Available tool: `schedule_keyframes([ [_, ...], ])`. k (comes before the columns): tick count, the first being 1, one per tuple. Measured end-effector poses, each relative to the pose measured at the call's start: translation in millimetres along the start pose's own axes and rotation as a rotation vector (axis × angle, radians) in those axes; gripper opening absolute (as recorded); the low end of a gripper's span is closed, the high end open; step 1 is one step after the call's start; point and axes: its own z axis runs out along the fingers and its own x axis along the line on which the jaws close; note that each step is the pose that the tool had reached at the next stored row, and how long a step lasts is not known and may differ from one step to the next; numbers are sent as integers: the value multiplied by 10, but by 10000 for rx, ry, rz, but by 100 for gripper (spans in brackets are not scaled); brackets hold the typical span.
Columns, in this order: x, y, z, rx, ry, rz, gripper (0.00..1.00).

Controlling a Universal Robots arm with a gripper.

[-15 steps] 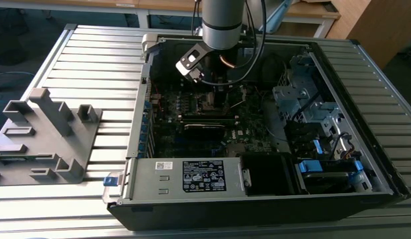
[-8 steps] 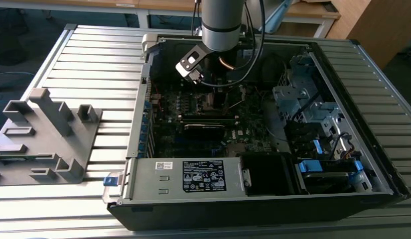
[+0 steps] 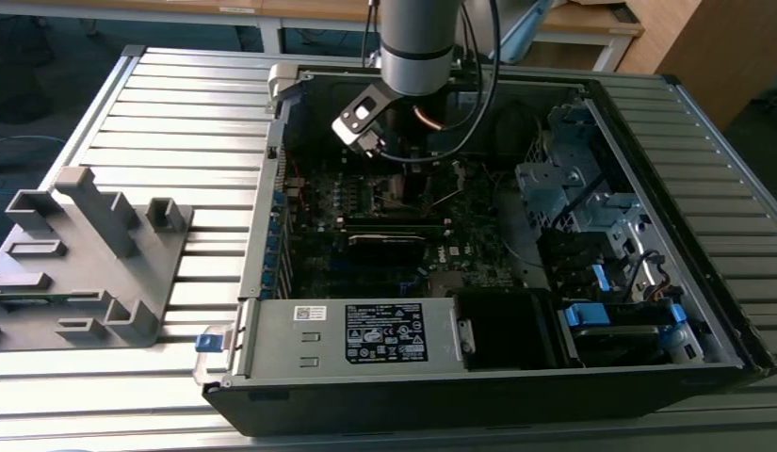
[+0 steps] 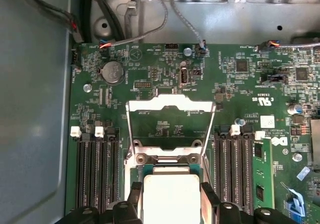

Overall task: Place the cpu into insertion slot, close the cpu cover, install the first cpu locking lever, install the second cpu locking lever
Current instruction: 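Place the cpu into insertion slot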

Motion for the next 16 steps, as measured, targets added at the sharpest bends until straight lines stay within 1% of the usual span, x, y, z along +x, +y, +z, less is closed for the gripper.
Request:
schedule_keyframes([
  [6,19,-19,29,1,14,-205,54],
  [11,38,-34,70,0,21,-265,54],
  [14,38,-37,76,2,18,-270,54],
  [16,39,-45,93,1,20,-269,54],
])
